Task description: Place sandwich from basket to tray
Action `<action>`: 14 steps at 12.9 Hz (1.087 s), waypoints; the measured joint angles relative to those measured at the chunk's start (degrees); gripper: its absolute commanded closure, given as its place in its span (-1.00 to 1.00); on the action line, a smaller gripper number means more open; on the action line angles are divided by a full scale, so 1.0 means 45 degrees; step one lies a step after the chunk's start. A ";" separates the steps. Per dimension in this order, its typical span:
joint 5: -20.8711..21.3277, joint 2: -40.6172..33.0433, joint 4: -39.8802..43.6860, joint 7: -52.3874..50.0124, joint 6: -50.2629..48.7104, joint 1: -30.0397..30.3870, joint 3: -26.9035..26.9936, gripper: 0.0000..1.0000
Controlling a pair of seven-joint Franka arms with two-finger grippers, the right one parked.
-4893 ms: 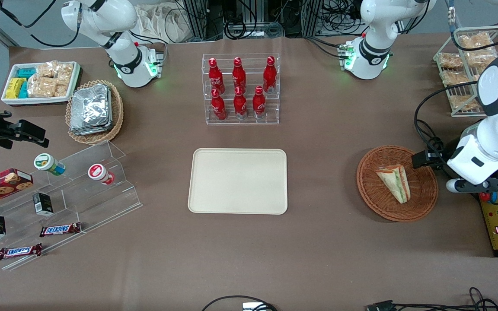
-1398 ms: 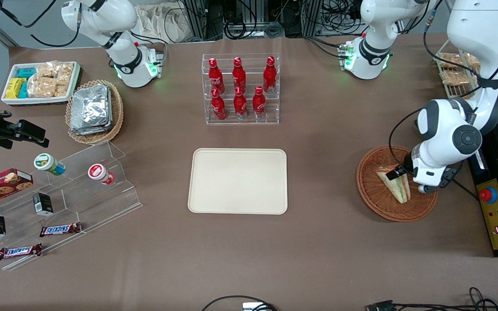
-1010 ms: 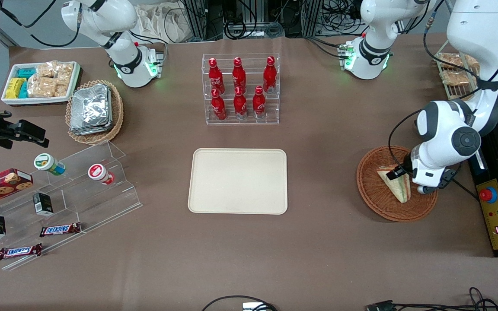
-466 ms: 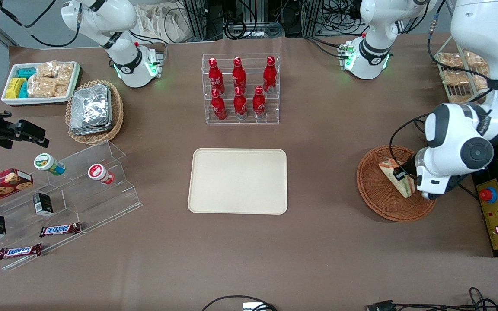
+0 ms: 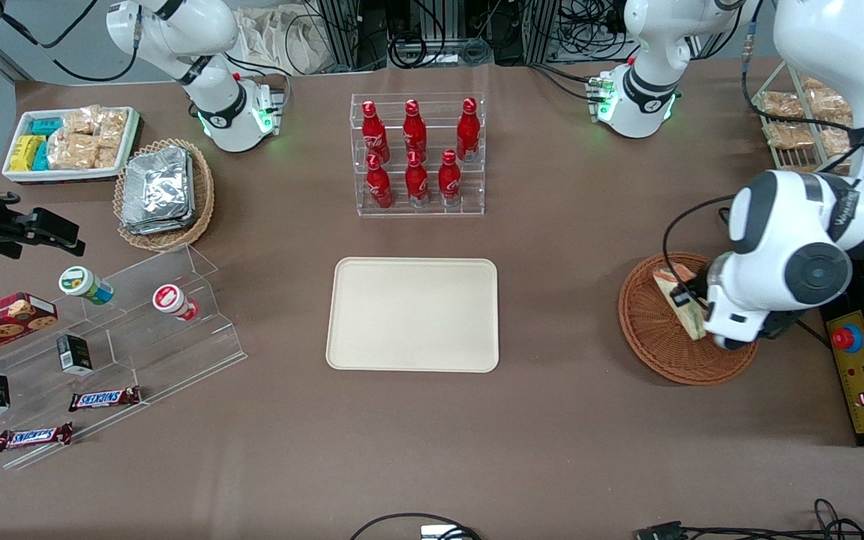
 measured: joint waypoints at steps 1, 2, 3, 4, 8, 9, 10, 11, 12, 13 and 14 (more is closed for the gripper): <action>0.0055 -0.0003 0.0689 0.0039 -0.0719 -0.0507 -0.0051 1.00; 0.0020 -0.0006 0.1370 0.0162 -0.1294 -0.0965 -0.0178 1.00; -0.0045 -0.0006 0.1870 0.0396 -0.1593 -0.1330 -0.0440 1.00; -0.0121 0.0012 0.2145 0.0541 -0.1647 -0.1648 -0.0808 1.00; -0.0211 0.1157 0.2640 0.0334 -0.0160 -0.2970 -0.1794 1.00; -0.0209 0.1666 0.2707 0.0027 0.0559 -0.3303 -0.1797 1.00; -0.0202 0.2207 0.2747 -0.0335 0.1334 -0.3630 -0.1799 1.00; -0.0192 0.2783 0.2761 -0.0712 0.2162 -0.4002 -0.1798 1.00; -0.0181 0.3389 0.2768 -0.1108 0.3049 -0.4394 -0.1795 1.00; -0.0170 0.3970 0.2776 -0.1435 0.3901 -0.4724 -0.1794 1.00; -0.0166 0.4479 0.2790 -0.1622 0.4585 -0.4958 -0.1787 1.00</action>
